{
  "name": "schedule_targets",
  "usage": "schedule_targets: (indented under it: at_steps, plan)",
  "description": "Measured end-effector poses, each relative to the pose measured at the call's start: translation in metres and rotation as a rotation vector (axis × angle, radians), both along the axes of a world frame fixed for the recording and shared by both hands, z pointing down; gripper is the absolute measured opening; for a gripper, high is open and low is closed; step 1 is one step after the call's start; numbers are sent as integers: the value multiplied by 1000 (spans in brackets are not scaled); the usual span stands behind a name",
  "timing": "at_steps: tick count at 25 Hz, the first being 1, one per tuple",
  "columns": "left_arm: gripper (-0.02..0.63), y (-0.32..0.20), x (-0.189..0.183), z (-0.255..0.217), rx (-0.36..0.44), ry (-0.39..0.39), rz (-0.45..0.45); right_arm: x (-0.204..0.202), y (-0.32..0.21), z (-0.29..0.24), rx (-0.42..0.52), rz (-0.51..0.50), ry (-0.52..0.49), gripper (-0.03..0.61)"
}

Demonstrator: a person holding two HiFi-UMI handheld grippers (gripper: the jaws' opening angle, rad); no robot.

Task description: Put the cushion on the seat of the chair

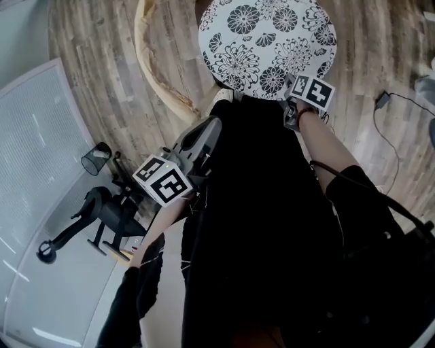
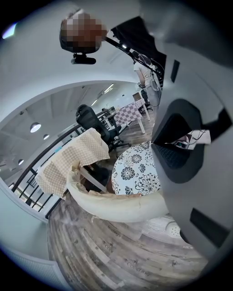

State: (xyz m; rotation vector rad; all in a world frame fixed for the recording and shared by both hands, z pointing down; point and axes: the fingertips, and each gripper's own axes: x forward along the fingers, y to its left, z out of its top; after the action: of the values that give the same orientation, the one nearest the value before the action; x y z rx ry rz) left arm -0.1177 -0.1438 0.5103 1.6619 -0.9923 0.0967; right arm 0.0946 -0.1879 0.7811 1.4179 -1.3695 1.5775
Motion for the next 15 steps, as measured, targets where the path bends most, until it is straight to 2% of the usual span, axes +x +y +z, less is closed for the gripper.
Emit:
schedule_targets:
  at_steps: [6, 12, 15]
  plan:
    - [14, 10, -11, -1, -15, -14, -45, 10, 6, 3, -37, 49, 140, 294]
    - [14, 12, -16, 0, -7, -9, -67, 16, 3, 0, -57, 1, 215, 345]
    - [14, 13, -17, -3, 23, -19, -58, 17, 3, -4, -48, -12, 247, 363]
